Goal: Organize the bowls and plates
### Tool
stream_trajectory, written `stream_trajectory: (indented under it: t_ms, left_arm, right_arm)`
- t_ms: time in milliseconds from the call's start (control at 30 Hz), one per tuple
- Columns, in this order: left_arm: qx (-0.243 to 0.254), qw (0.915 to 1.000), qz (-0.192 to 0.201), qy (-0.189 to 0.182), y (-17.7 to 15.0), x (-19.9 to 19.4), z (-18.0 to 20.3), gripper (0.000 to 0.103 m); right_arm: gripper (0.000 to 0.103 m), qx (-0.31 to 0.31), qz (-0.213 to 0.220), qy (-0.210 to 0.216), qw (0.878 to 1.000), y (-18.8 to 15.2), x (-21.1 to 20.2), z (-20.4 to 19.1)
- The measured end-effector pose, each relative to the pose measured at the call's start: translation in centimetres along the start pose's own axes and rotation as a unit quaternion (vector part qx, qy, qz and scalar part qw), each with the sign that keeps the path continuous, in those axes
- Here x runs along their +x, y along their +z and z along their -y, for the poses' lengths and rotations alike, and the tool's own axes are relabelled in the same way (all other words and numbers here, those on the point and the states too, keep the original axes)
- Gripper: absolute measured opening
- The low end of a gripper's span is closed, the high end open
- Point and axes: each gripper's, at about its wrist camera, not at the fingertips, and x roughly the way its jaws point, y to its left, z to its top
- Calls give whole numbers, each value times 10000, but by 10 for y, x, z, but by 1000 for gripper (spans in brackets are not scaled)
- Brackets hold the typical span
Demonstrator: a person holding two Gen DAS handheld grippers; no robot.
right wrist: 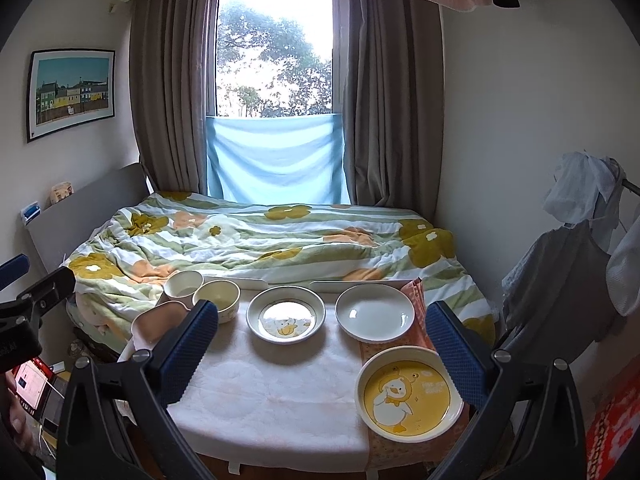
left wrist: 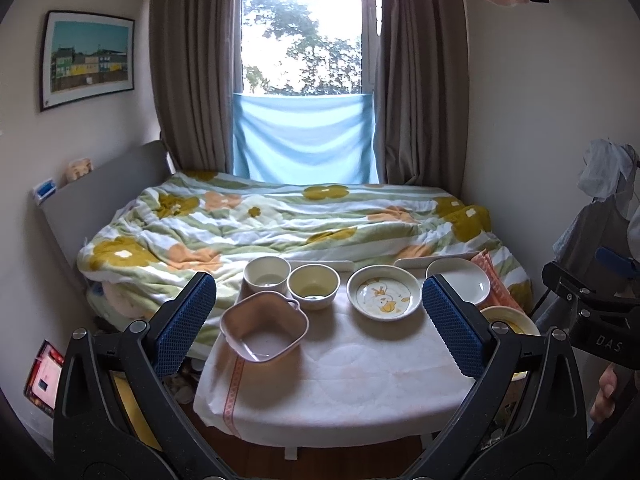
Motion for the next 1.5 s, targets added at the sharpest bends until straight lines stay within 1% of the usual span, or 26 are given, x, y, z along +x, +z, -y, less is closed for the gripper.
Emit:
stream_trajectory:
  t_ms: [100,167,300,433,600,667,700,733,767,833,867,933,967,1033,1067,1100,1133,1233,1267,1300,1333,1400,1433,1467,1500]
  left_arm:
    - [133,9994,-240,-203,1,17,4,103]
    - [236,9976,-469,-458,-2,34,11,103]
    - [580,9895,-811,-1044,-13,71,39,103]
    - [938,9761,-1142,-1596,-30,110,81,103]
    - [1113,9535,-1653,-2260,-53,160,144,103]
    - [1168,9422,-1860,-2532,-66,181,168,103]
    - [1180,9369,-1971,-2635,-74,193,180,103]
    - [1175,9325,-2106,-2689,-81,204,191,103]
    - [1165,9281,-2250,-2727,-89,215,201,102]
    - [1161,9210,-2500,-2753,-106,237,222,102]
    - [1180,9184,-2602,-2739,-115,248,232,101]
    - [1218,9144,-2778,-2680,-130,267,247,99]
    - [1240,9129,-2854,-2641,-137,276,254,96]
    - [1235,9068,-3066,-2618,-149,291,262,86]
    - [1213,9040,-3174,-2596,-154,297,266,79]
    - [1182,9017,-3262,-2578,-159,303,269,75]
    - [1146,9004,-3336,-2547,-163,309,271,74]
    - [1097,8977,-3467,-2487,-173,322,277,66]
    - [1104,8968,-3498,-2474,-176,325,279,60]
    - [1112,8954,-3532,-2473,-178,327,280,53]
    - [1110,8939,-3570,-2474,-180,330,282,50]
    - [1107,8912,-3635,-2479,-182,332,285,38]
    - [1114,8896,-3665,-2488,-183,334,286,34]
    - [1124,8885,-3686,-2492,-184,335,287,26]
    - [1129,8875,-3710,-2488,-185,336,288,22]
  right_arm:
    - [103,206,-106,-74,9997,-8,8,11]
    - [103,444,-247,-158,9986,-17,14,21]
    - [103,1023,-581,-459,9920,-42,24,51]
    - [103,1589,-885,-790,9801,-74,32,89]
    - [103,2105,-1190,-998,9652,-114,50,141]
    - [98,2265,-1307,-944,9606,-128,64,161]
    - [94,2337,-1378,-901,9583,-135,70,170]
    - [88,2429,-1456,-845,9553,-143,78,181]
    - [85,2503,-1514,-775,9531,-151,86,191]
    - [71,2654,-1624,-593,9485,-164,100,208]
    - [68,2703,-1663,-488,9470,-170,109,217]
    - [61,2738,-1764,-352,9448,-181,124,230]
    - [58,2736,-1827,-287,9439,-185,132,234]
    - [48,2711,-1968,-112,9422,-195,149,243]
    - [45,2691,-2035,-47,9413,-198,156,246]
    - [41,2662,-2104,21,9407,-202,163,249]
    - [36,2640,-2148,63,9403,-204,169,252]
    - [32,2593,-2254,190,9390,-210,181,259]
    - [32,2572,-2265,236,9391,-210,183,262]
    - [29,2545,-2275,275,9395,-210,186,262]
    - [27,2508,-2262,337,9407,-209,188,263]
    - [26,2418,-2270,409,9425,-208,193,264]
    - [26,2374,-2284,447,9431,-207,197,265]
    - [26,2349,-2300,464,9433,-207,198,265]
    - [26,2335,-2313,490,9432,-207,201,266]
